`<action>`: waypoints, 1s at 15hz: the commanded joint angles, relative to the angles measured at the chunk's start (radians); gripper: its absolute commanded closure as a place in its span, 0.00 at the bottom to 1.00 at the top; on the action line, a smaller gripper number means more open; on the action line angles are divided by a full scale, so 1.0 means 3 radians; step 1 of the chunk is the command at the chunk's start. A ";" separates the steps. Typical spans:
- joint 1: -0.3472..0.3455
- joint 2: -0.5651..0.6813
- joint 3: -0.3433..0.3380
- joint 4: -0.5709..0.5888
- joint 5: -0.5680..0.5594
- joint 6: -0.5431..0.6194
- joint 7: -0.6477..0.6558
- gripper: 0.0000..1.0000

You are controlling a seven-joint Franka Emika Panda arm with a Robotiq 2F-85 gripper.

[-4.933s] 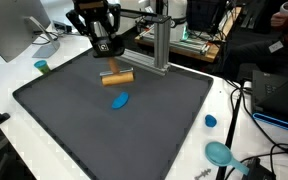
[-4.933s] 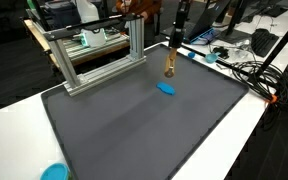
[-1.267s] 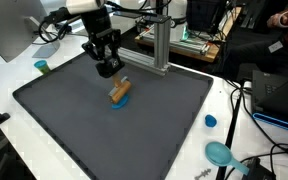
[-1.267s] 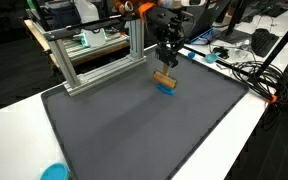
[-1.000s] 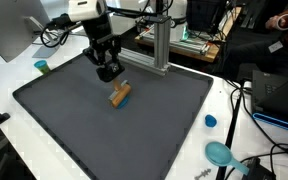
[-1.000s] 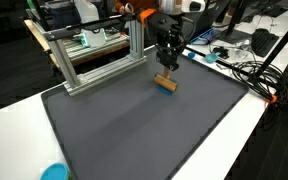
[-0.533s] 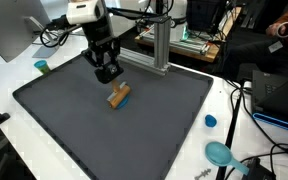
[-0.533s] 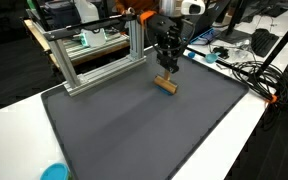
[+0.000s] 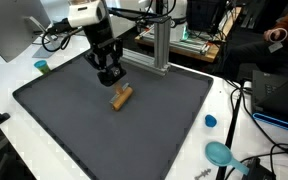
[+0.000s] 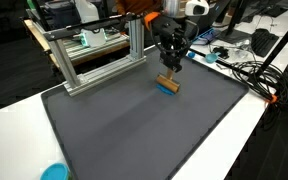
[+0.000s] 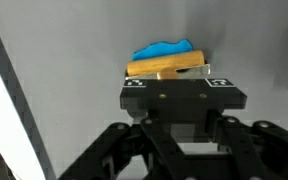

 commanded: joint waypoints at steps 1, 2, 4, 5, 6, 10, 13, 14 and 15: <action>-0.0008 0.0009 -0.0001 0.0018 0.0021 -0.0021 0.0002 0.53; -0.0018 0.0020 -0.0002 0.0034 0.0038 -0.0035 0.0002 0.53; -0.0024 0.0035 -0.0002 0.0061 0.0045 -0.0058 0.0002 0.53; -0.0024 0.0038 -0.0002 0.0066 0.0046 -0.0062 0.0002 0.78; -0.0084 0.0076 0.0055 0.0093 0.0190 -0.0093 -0.0123 0.78; -0.0186 0.0149 0.0135 0.0050 0.0527 -0.0102 -0.0369 0.78; -0.0191 0.0141 0.0150 0.0016 0.0695 -0.0103 -0.0427 0.78; -0.0169 0.0065 0.0135 -0.0024 0.0695 -0.0057 -0.0389 0.78; -0.0164 -0.0109 0.0142 -0.0108 0.0697 -0.0050 -0.0397 0.78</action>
